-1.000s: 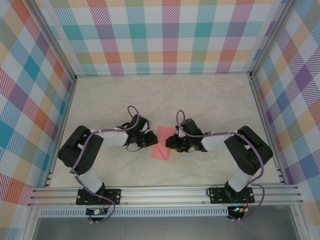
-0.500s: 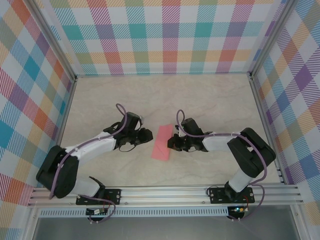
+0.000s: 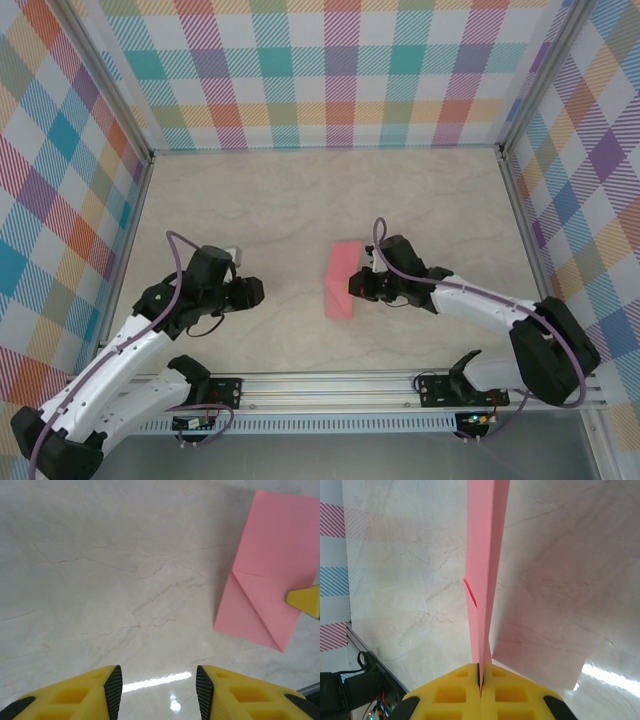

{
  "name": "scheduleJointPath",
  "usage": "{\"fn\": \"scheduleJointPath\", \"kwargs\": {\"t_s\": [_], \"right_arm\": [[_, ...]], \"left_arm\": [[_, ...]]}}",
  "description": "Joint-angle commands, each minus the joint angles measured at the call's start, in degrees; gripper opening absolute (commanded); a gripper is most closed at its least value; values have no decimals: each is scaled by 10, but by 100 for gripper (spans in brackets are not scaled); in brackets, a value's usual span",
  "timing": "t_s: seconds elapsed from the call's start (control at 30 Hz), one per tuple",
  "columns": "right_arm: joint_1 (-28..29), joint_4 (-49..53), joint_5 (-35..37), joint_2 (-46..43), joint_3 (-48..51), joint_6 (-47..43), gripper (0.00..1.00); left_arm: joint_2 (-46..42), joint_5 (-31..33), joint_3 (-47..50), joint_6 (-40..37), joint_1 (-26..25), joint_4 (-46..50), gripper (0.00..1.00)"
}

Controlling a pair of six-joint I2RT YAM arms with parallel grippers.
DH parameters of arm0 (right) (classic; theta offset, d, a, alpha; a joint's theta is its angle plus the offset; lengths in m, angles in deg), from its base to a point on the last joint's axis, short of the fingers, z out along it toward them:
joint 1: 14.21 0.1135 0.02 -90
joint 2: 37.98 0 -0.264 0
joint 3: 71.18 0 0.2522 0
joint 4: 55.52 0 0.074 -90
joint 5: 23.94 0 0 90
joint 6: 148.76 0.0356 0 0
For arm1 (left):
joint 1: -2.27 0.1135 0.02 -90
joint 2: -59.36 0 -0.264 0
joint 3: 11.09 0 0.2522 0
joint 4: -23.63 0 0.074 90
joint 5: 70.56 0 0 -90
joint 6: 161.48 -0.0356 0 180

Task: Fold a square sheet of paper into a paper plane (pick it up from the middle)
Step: Turn over the paper at the center of the table.

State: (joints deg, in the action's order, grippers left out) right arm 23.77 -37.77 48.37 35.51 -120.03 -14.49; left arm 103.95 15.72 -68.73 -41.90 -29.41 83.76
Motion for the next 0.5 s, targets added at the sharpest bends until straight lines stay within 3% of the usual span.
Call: {"fn": "scheduleJointPath", "kwargs": {"t_s": [0.0,0.07,0.27,0.47], "right_arm": [[4,79,31,-43,9,-22,1],[4,120,41,-66,5,-31,1],[5,214,66,-110,-24,-60,2],[4,337,132,-116,-98,-103,2]], "left_arm": [[-21,5,-17,-19,6,60,51],[-27,15,-16,-25,7,60,58],[-18,-11,-16,-37,7,55,62],[-36,5,-15,-36,7,54,69]]}}
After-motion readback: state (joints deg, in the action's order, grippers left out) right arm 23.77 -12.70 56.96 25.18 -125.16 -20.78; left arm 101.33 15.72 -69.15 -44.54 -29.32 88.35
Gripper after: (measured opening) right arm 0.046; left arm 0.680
